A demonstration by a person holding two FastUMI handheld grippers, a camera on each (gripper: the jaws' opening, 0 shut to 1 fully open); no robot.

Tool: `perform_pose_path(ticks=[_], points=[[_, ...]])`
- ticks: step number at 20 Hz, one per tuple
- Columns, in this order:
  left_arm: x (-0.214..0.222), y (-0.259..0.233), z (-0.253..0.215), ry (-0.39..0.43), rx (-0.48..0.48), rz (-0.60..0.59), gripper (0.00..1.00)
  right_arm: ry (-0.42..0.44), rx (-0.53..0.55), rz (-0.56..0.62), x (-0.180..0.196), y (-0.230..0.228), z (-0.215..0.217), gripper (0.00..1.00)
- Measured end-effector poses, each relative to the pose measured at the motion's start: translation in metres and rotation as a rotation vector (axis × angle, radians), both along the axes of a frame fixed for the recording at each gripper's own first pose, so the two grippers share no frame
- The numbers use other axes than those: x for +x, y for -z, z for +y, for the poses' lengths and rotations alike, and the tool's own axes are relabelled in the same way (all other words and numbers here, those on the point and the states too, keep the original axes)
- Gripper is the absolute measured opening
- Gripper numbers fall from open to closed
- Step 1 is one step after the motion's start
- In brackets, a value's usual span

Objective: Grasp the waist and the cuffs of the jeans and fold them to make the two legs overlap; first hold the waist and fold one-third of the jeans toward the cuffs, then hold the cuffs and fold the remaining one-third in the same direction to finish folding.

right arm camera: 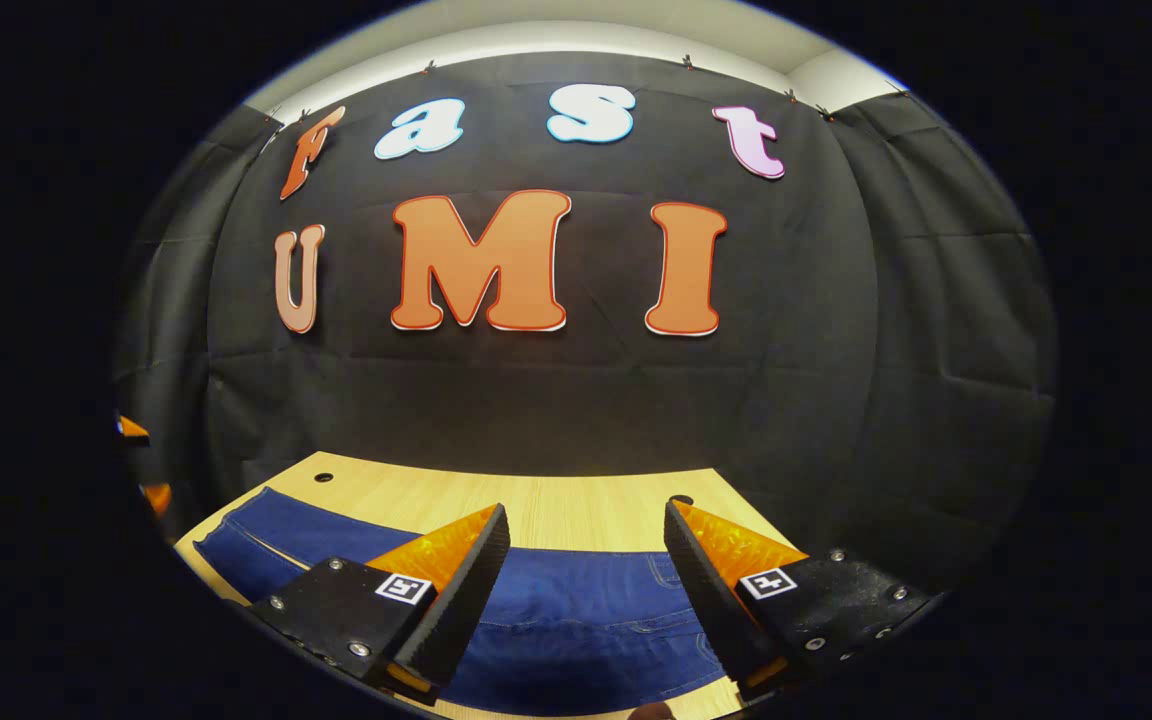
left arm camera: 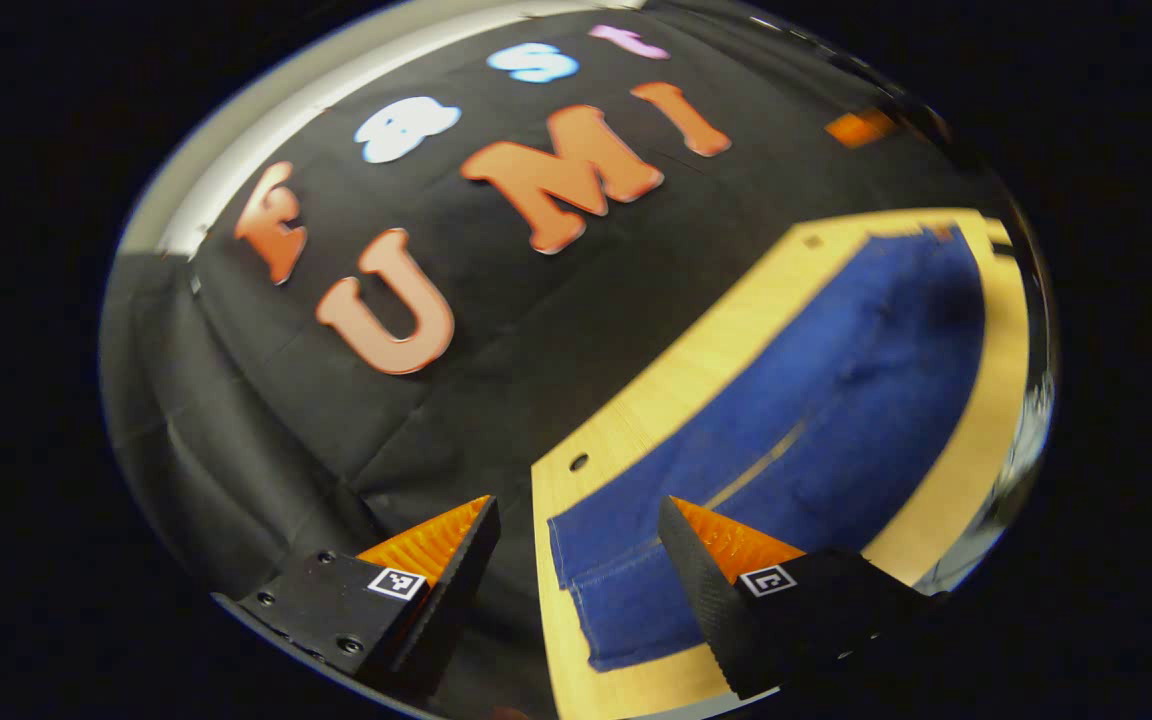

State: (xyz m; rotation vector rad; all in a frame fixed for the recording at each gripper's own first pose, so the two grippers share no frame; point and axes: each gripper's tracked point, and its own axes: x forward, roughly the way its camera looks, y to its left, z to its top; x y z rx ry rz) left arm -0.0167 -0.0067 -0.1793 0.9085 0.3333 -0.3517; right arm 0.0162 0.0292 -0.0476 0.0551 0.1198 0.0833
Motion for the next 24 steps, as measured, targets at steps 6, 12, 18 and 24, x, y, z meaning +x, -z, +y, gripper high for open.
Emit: perform_pose_path(ticks=[6, 12, 18, 24], points=[[-0.074, 0.121, -0.002, 0.312, 0.38, 0.27, 0.98, -0.004, 0.007, 0.054, -0.006, 0.029, -0.005, 0.96], [-0.064, 0.163, 0.019, 0.33, 0.49, 0.392, 0.98, 0.043, 0.019, 0.125, -0.016, 0.058, -0.028, 0.96], [-0.058, 0.179, 0.031, 0.353, 0.551, 0.43, 0.98, 0.059, -0.005, 0.134, -0.018, 0.058, -0.034, 0.96], [-0.055, 0.195, 0.032, 0.357, 0.57, 0.458, 0.98, 0.047, -0.026, 0.117, -0.007, 0.047, -0.026, 0.96]])
